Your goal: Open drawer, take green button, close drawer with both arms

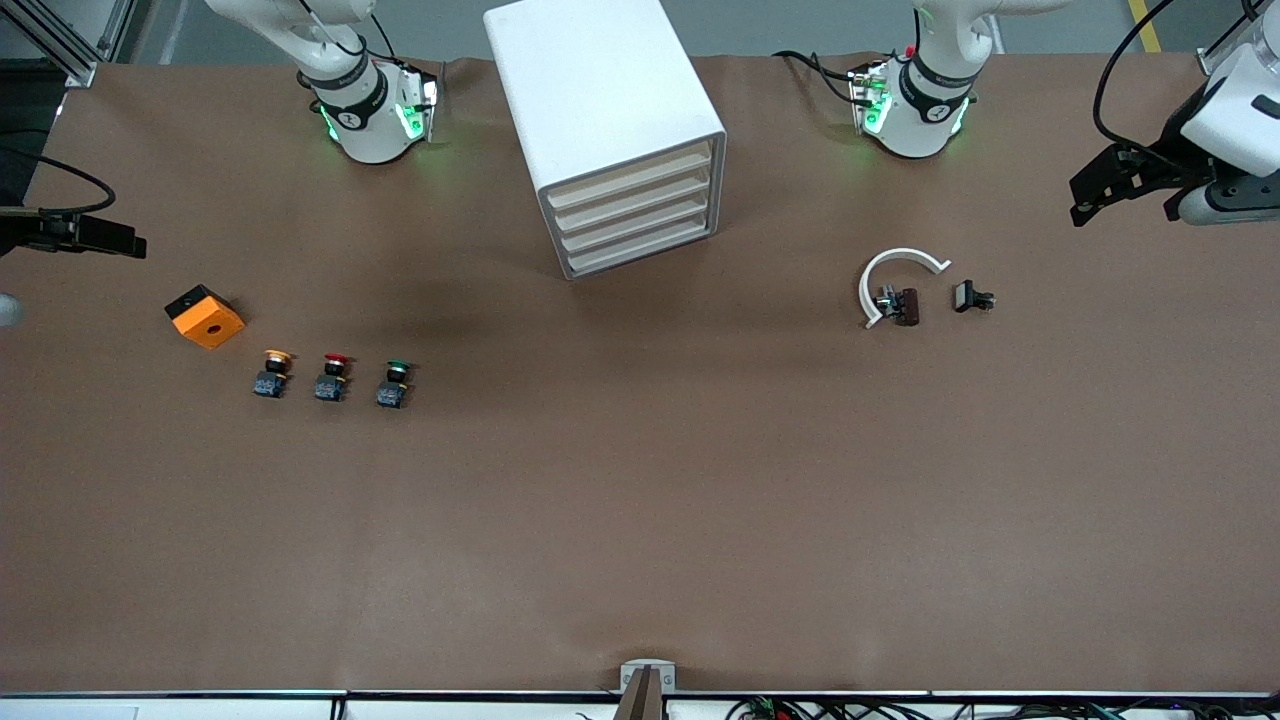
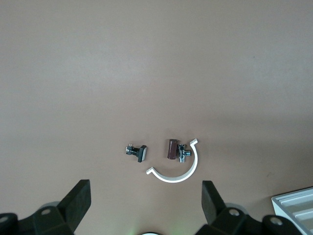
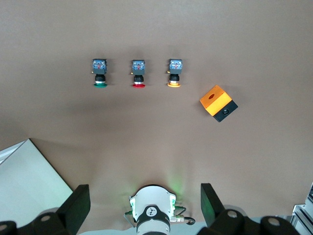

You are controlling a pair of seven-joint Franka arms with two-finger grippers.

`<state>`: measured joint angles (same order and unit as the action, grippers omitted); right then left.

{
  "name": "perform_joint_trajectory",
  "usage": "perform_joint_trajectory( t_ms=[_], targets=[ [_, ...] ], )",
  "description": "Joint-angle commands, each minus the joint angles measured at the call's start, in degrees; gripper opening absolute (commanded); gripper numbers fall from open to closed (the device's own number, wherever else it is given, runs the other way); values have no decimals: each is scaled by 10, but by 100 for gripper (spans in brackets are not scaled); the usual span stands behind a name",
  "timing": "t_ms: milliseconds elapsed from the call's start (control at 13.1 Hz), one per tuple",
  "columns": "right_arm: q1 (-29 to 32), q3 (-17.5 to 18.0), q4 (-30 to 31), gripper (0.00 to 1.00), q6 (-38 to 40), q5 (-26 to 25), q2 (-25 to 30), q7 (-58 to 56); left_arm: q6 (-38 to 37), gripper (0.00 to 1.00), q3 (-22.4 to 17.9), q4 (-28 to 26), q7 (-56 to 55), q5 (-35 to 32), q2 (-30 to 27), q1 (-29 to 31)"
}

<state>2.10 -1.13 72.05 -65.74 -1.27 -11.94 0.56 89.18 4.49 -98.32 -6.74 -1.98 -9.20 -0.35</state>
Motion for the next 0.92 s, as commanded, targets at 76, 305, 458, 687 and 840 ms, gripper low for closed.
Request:
perform_joint_trajectory(
  t_ms=[76, 305, 458, 687, 840],
  targets=[
    [-4, 2, 22, 100, -4, 8, 37, 7, -3, 100, -3, 2, 10, 9, -4, 6],
    [-5, 2, 73, 100, -38, 14, 75, 7, -3, 100, -3, 1, 10, 9, -5, 6],
    [-7, 3, 96, 100, -54, 14, 96, 7, -4, 100, -3, -3, 10, 9, -6, 6],
    [-13, 3, 132, 100, -75, 14, 125, 7, -4, 100, -3, -12, 10, 9, -14, 13],
    [-12, 2, 167, 100, -97, 14, 151, 7, -4, 100, -3, -14, 10, 9, -16, 13]
  ],
)
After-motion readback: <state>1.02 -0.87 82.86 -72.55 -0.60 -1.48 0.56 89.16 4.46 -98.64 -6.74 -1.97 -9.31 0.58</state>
